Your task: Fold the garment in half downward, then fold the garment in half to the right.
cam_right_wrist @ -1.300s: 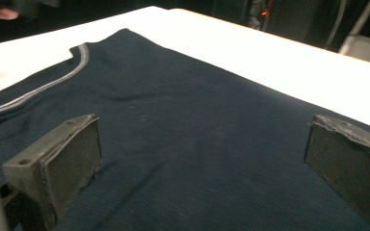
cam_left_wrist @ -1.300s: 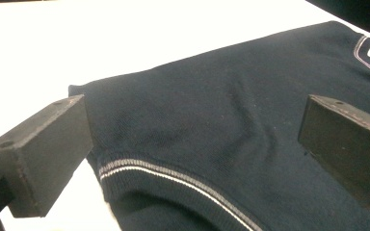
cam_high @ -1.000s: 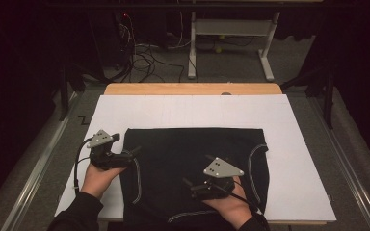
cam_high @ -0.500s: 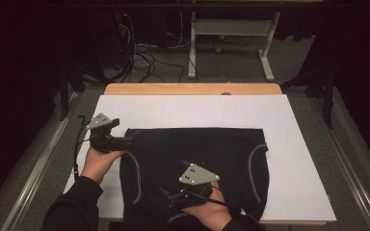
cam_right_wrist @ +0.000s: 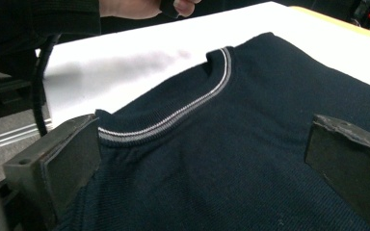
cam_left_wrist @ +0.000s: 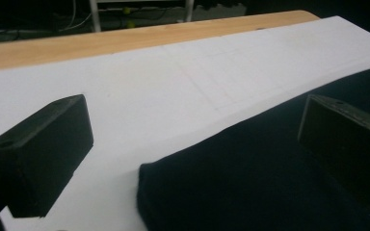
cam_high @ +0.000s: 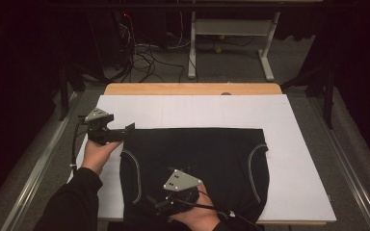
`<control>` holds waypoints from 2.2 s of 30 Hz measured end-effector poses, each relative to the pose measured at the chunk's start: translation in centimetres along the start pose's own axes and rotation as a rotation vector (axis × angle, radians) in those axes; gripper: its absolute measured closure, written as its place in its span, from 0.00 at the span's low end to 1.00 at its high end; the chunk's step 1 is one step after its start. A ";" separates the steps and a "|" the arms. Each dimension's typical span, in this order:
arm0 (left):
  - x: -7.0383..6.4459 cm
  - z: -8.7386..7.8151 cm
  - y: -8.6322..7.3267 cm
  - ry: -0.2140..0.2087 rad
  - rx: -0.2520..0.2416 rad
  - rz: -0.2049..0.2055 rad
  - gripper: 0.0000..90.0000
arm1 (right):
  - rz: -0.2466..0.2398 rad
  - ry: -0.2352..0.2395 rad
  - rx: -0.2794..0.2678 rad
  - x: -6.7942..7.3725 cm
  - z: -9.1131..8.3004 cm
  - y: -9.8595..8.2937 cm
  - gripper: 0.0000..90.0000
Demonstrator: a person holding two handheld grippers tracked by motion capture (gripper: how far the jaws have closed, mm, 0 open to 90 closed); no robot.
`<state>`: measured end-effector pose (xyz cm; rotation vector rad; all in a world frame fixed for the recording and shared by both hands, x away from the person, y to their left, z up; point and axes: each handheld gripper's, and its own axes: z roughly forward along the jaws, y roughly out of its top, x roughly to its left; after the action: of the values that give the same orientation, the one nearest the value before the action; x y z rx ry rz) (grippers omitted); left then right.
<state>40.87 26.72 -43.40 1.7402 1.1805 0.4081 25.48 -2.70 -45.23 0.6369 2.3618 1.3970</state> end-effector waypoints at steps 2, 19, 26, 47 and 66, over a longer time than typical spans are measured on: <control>0.7 0.4 -0.7 0.001 0.033 -0.017 0.00 | -0.002 -0.007 0.009 0.1 0.1 -0.1 0.00; 3.8 4.1 -2.5 0.051 0.226 -0.092 0.08 | 0.014 -0.004 0.018 0.7 -0.5 -0.8 0.00; 3.2 4.7 -2.4 0.026 0.232 -0.046 0.33 | 0.005 0.009 0.029 1.4 -0.5 -1.0 0.00; 1.2 5.4 -2.7 -0.012 0.232 0.019 0.83 | -0.022 0.069 0.107 3.0 1.6 -0.7 0.01; 0.8 4.3 -3.4 -0.025 0.132 0.038 0.83 | -0.034 0.117 0.274 6.9 6.2 0.7 0.07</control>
<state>42.43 25.40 -48.55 1.8776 1.1812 0.3369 22.79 5.83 -47.85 0.5954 2.6721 1.1337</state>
